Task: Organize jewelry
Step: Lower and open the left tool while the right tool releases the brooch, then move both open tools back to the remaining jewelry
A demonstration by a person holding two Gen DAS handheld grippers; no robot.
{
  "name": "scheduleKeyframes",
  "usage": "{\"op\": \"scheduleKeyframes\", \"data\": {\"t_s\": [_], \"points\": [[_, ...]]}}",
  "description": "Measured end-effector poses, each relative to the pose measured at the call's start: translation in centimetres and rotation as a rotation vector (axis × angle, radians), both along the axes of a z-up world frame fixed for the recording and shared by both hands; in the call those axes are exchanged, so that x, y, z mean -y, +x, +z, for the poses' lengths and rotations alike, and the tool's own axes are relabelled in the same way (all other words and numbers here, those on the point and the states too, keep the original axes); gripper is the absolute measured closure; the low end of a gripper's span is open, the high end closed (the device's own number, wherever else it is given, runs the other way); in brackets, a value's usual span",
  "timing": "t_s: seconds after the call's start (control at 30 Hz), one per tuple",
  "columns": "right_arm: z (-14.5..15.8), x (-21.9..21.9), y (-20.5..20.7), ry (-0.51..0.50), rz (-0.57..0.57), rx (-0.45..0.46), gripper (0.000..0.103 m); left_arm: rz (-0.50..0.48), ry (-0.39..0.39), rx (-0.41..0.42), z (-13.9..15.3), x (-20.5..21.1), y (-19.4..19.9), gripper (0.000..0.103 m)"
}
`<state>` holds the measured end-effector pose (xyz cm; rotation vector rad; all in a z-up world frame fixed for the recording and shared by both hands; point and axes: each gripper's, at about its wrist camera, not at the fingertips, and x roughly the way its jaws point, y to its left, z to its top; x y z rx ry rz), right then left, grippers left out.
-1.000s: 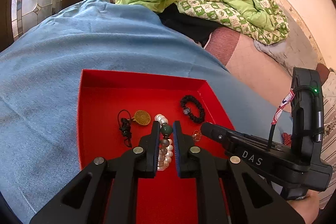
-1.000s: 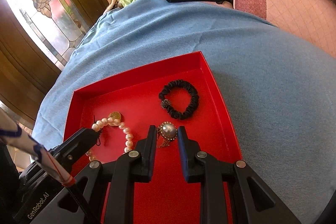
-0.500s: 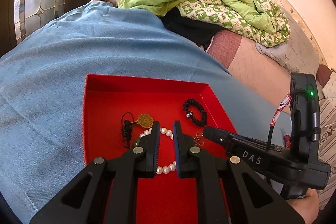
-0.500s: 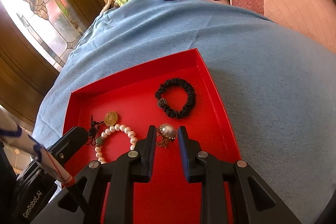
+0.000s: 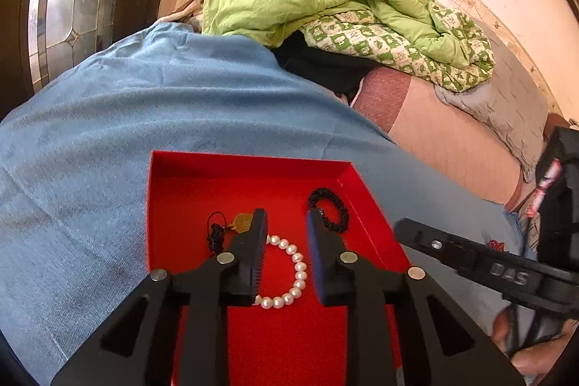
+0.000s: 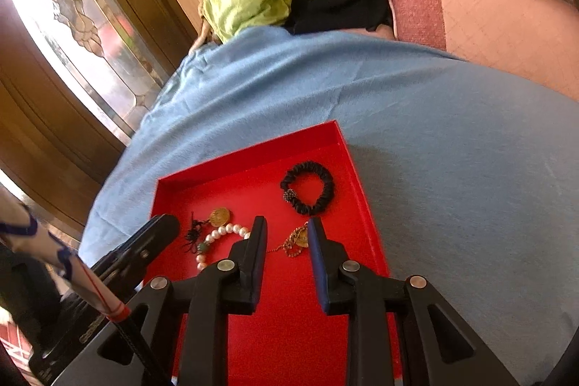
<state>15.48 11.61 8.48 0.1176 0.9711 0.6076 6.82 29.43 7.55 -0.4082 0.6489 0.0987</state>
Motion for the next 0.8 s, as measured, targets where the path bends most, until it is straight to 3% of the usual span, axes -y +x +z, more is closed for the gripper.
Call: {"op": "scheduleKeyframes", "data": {"t_s": [0.07,0.3,0.5,0.8], "points": [[0.5,1.2,-0.8,0.023,0.000,-0.002,0.078,-0.004,0.018,0.009,0.3,0.6,-0.1,0.067],[1.2,6.9,-4.9,0.071,0.017,0.003,0.078,-0.058,0.090,0.076,1.8,3.7,-0.9,0.055],[1.1,14.1,-8.3,0.065,-0.020,-0.001,0.078,-0.115,0.133,0.103,2.6,7.5,-1.5,0.053],[0.5,26.5,-12.5,0.089,-0.218,0.034,0.078,-0.324,0.164,0.098,2.4,15.4,-2.9,0.053]]}}
